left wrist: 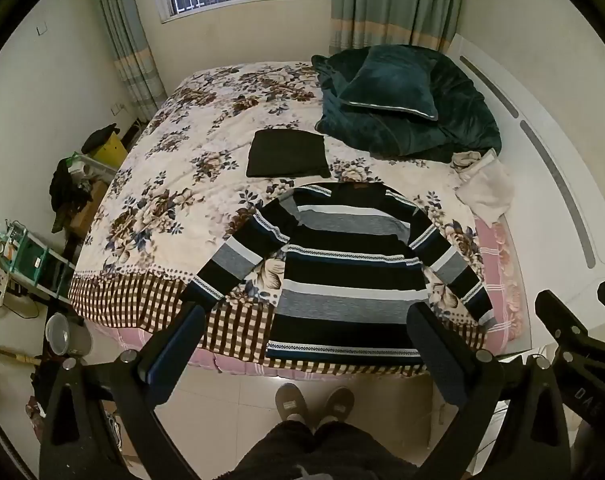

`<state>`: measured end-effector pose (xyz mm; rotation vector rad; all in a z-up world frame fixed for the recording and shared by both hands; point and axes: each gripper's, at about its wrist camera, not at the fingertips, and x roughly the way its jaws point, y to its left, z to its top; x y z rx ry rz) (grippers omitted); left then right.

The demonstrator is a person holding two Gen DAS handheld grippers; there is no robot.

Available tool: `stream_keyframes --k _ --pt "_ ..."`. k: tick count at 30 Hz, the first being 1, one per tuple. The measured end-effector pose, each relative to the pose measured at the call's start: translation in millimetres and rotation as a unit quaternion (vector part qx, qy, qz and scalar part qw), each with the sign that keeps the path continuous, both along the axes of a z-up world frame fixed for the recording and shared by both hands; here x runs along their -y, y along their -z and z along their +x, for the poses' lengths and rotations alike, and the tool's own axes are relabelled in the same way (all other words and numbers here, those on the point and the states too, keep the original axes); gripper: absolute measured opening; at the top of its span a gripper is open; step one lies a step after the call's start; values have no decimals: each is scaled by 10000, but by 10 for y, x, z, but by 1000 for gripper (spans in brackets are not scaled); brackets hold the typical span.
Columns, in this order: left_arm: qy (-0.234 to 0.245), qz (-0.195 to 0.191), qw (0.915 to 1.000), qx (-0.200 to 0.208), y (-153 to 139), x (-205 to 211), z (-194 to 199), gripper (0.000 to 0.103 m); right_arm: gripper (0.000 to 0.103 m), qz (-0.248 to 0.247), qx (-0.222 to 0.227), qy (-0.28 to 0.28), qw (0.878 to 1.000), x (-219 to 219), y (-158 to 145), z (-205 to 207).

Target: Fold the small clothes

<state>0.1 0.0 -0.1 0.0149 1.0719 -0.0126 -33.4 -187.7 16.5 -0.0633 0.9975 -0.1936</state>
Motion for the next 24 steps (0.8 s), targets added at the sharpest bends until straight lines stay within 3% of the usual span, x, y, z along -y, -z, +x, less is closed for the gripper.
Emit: stream_keyframes --k 24 --pt "12 -13 10000 39 2 3 1 103 103 -49 -20 -11 10000 -21 -21 8"
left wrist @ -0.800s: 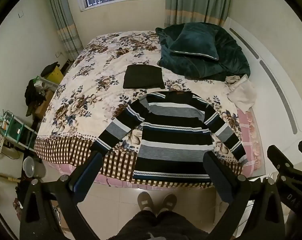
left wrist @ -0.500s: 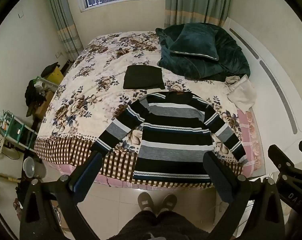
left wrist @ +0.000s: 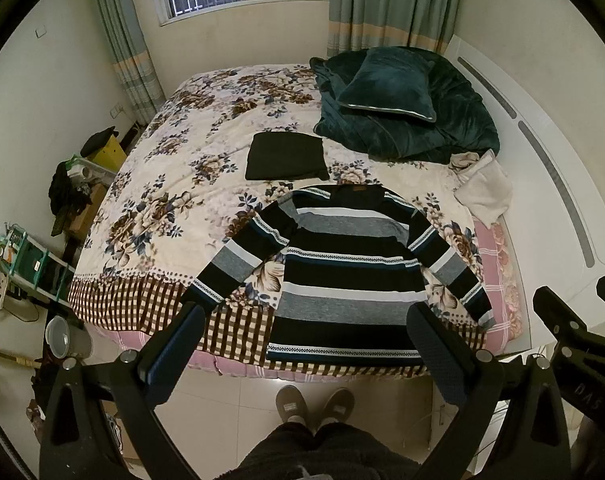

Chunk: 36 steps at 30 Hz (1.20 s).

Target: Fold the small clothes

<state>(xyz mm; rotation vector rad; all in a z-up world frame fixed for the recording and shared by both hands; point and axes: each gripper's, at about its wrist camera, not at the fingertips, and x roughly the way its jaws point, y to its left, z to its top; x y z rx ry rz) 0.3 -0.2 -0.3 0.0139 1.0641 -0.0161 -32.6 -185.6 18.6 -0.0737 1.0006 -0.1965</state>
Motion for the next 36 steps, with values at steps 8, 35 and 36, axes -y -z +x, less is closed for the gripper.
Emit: stream_keyframes --k 8,35,36 --pt "-3 -6 10000 -2 -1 4 -2 103 103 -4 1 1 10000 -11 -14 10" --pt "-5 -10 10000 23 -56 -31 33 103 103 2 31 -16 10000 -59 -111 35" --pt "-10 -9 10000 26 -55 -31 33 103 103 6 30 -13 10000 -58 -105 33"
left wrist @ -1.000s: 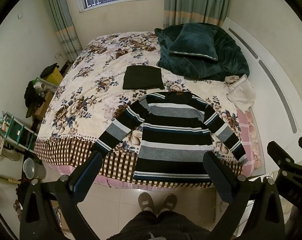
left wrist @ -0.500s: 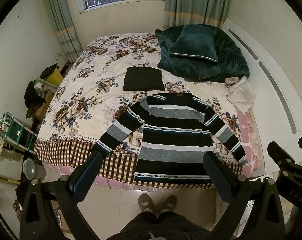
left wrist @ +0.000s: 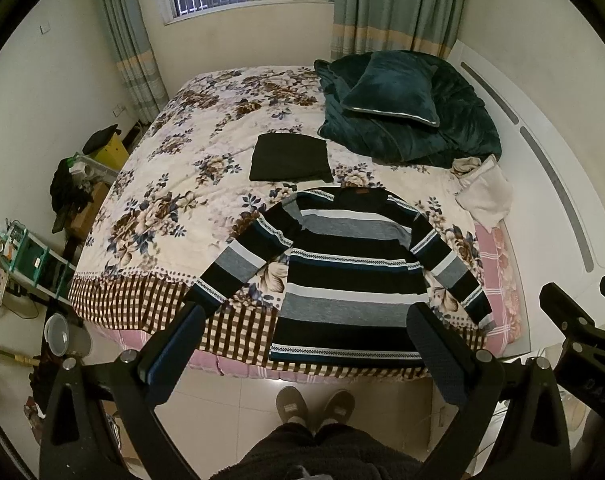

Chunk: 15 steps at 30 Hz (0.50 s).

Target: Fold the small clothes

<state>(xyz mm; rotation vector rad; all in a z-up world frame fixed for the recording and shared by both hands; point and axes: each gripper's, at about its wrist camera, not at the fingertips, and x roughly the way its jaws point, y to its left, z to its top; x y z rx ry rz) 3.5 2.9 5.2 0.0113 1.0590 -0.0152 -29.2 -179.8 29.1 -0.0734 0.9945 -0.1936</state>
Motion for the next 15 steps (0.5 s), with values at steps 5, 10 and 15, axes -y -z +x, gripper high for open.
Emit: stream_keyframes --k 5,10,15 --pt "2 -6 10000 6 0 -2 -1 103 103 -8 4 1 10000 0 -6 0" --pt "11 -11 10000 3 -51 -25 44 103 103 -4 4 -6 10000 -22 -42 17" --pt "14 -18 10000 8 -81 -39 69 103 103 0 9 1 10000 -24 -47 16"
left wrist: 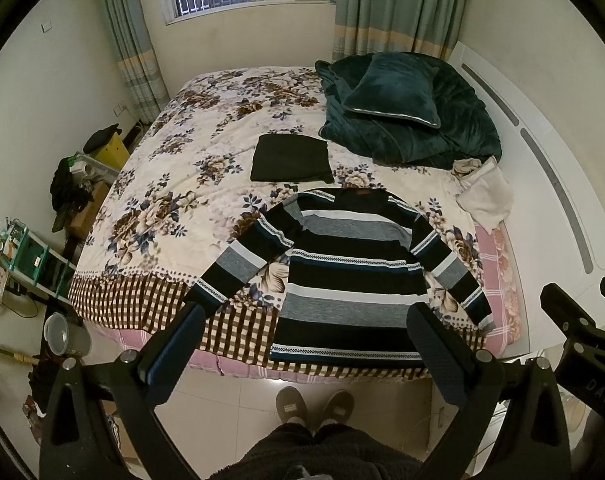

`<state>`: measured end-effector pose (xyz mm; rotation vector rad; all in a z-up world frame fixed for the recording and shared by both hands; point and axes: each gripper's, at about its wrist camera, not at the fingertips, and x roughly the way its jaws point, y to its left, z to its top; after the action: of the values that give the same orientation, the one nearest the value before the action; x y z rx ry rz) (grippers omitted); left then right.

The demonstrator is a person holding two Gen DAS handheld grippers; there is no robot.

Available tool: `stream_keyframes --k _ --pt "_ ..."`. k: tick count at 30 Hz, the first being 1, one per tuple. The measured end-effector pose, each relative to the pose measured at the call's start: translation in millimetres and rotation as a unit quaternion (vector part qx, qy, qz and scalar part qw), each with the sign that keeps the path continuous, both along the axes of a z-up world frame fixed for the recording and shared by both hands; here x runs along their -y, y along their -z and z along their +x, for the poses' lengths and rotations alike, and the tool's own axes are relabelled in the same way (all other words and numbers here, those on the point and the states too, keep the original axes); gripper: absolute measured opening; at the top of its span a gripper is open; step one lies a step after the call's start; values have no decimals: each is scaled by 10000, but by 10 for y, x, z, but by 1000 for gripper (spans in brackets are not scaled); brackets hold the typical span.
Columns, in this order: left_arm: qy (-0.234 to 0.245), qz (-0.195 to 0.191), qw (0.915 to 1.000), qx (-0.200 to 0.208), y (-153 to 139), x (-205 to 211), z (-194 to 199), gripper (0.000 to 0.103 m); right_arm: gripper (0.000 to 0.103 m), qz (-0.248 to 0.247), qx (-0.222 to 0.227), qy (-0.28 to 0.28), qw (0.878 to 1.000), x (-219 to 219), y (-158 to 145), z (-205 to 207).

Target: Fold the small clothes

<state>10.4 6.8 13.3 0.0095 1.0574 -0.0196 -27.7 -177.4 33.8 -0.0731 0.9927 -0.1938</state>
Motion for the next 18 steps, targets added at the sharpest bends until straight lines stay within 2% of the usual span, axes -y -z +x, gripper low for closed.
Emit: stream_keyframes --k 18 --pt "6 -33 10000 0 -68 -99 36 103 103 17 7 -8 10000 -27 -2 12"
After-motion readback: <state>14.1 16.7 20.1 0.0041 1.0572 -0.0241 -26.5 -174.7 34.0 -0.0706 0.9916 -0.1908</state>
